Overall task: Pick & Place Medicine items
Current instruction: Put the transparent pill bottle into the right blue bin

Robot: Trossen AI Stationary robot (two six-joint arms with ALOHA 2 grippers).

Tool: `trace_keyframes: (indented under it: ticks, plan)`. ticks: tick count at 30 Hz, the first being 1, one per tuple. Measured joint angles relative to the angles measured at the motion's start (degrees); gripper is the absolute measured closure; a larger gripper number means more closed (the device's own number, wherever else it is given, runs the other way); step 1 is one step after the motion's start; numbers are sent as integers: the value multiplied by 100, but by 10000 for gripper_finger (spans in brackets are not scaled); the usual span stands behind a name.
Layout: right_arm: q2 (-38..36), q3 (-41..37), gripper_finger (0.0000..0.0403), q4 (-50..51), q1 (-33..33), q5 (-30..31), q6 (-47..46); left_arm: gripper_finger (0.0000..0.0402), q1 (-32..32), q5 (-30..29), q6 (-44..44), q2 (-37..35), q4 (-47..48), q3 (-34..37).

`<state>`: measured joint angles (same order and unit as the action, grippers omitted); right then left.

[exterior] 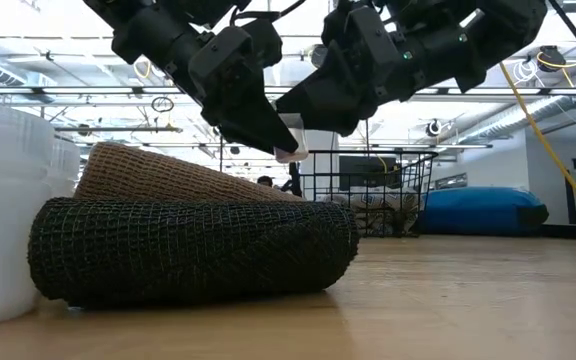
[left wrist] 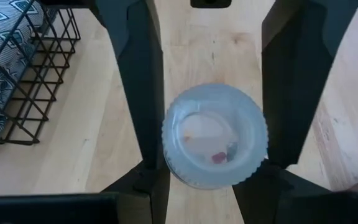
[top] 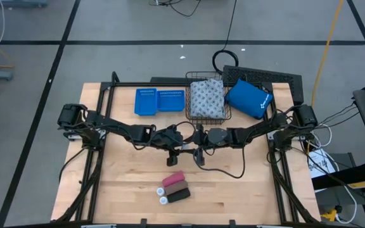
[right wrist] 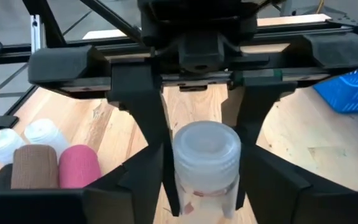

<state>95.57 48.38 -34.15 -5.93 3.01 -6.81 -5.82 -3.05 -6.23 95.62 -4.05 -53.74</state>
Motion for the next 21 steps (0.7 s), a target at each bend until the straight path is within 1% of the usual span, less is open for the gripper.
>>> trace_keyframes:
  ticks: [8,12,14,17,21]
  plan:
    - [-4,0,275,-18,0,-7,54,256,-4,22,-30,-1,3,0]
    - [-4,-1,279,3,0,-7,84,253,-1,23,-32,1,4,0]
    - [-71,-1,279,49,0,-1,112,242,0,20,-97,1,-11,0]
    - [-283,-11,279,183,24,46,192,213,0,0,-194,-21,-87,-13]
    - [-778,-6,279,483,79,346,306,170,6,-28,-176,-74,-326,-4]
